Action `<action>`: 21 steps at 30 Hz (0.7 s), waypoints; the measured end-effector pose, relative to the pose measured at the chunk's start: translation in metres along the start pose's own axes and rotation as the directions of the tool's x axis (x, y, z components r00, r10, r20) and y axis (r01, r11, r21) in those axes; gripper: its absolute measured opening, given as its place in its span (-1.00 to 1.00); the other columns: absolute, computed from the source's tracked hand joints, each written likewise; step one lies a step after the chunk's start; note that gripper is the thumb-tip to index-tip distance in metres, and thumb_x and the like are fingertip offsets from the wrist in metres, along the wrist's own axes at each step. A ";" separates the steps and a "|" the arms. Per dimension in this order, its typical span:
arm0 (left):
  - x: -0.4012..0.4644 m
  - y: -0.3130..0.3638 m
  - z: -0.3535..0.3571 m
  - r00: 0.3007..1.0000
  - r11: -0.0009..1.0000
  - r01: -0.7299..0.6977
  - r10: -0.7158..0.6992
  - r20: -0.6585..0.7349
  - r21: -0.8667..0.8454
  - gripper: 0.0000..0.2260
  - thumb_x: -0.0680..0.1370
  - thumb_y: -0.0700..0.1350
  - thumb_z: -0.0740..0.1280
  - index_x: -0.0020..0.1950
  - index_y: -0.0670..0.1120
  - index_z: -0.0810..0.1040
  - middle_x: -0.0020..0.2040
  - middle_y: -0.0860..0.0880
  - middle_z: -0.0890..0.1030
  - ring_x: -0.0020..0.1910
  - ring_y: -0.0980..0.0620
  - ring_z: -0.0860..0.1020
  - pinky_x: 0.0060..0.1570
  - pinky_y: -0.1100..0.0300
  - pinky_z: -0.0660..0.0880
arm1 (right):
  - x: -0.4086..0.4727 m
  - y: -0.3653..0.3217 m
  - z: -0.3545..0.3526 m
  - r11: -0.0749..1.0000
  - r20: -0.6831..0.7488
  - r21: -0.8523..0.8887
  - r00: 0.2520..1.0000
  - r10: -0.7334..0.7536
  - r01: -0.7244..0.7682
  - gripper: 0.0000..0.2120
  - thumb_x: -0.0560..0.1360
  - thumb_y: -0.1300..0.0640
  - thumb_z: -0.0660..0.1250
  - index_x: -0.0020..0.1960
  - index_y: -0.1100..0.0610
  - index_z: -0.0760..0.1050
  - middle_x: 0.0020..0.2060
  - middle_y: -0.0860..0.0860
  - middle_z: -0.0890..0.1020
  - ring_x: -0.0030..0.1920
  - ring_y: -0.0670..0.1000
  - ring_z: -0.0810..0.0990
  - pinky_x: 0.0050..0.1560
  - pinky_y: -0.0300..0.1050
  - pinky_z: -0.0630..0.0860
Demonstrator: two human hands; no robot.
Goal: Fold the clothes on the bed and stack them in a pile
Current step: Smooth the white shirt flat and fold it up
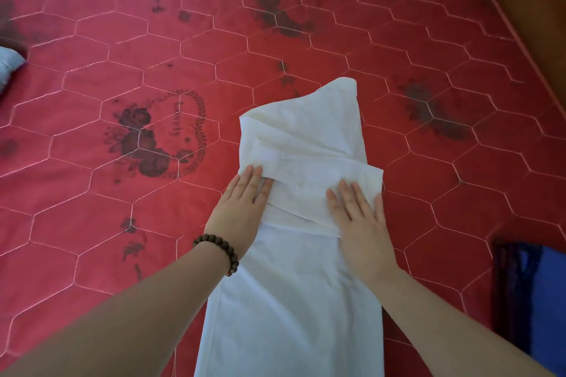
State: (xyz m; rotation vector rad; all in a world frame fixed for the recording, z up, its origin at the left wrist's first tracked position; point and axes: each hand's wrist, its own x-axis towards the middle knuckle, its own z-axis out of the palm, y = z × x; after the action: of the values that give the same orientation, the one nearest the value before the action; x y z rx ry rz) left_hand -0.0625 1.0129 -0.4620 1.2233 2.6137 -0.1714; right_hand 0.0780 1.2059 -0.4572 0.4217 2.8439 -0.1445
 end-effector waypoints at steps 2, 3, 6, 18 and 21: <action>-0.005 -0.002 0.004 0.998 0.999 0.043 -0.043 -0.042 -0.002 -0.36 0.55 -0.33 -0.06 0.50 -0.17 -0.40 0.47 -0.16 -0.45 0.51 -0.17 -0.36 0.47 -0.01 -0.36 | 0.010 -0.001 -0.004 0.998 -0.043 -0.041 0.998 -0.055 0.054 -0.23 0.46 0.33 0.20 0.58 0.05 -0.03 0.56 0.07 -0.11 0.56 0.14 -0.16 0.50 0.31 -0.12; -0.007 -0.002 0.006 0.996 0.998 0.066 -0.066 -0.056 -0.006 -0.36 0.53 -0.33 -0.09 0.46 -0.17 -0.45 0.45 -0.18 -0.48 0.49 -0.18 -0.40 0.48 -0.04 -0.35 | 0.014 -0.003 -0.005 0.996 -0.073 -0.050 0.995 -0.072 0.069 -0.21 0.43 0.35 0.21 0.58 0.04 0.02 0.56 0.08 -0.04 0.56 0.14 -0.10 0.50 0.32 -0.07; -0.014 0.000 0.012 0.995 0.995 0.098 -0.098 -0.026 0.001 -0.40 0.49 -0.29 -0.20 0.39 -0.16 -0.54 0.41 -0.17 -0.55 0.43 -0.16 -0.47 0.49 -0.07 -0.33 | 0.020 -0.005 -0.003 0.995 -0.008 -0.067 0.998 -0.068 0.068 -0.13 0.46 0.35 0.15 0.55 -0.07 -0.28 0.56 0.05 -0.21 0.54 0.11 -0.28 0.48 0.35 -0.14; -0.021 -0.007 0.023 0.979 0.969 0.136 -0.164 -0.122 -0.206 -0.28 0.51 -0.31 0.14 0.54 -0.15 -0.23 0.53 -0.08 -0.29 0.53 -0.10 -0.27 0.52 0.01 -0.22 | 0.023 -0.008 -0.007 0.987 0.066 -0.079 0.989 -0.132 0.137 -0.13 0.50 0.35 0.13 0.51 -0.05 -0.41 0.51 0.01 -0.37 0.52 0.08 -0.37 0.47 0.36 -0.18; -0.022 -0.005 0.018 0.981 0.978 0.135 -0.154 -0.120 -0.156 -0.28 0.45 -0.34 0.23 0.52 -0.19 -0.09 0.56 -0.16 -0.07 0.55 -0.16 -0.04 0.52 -0.06 -0.03 | 0.021 -0.009 -0.002 0.990 0.135 -0.115 0.989 -0.069 0.084 -0.08 0.51 0.33 0.11 0.40 -0.08 -0.61 0.47 0.01 -0.49 0.47 0.09 -0.50 0.45 0.41 -0.13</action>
State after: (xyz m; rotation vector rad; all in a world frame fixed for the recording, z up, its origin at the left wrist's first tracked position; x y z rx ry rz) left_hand -0.0500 0.9896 -0.4736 1.0275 2.7723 0.0786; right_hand 0.0552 1.2038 -0.4602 0.2673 2.7232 -0.0136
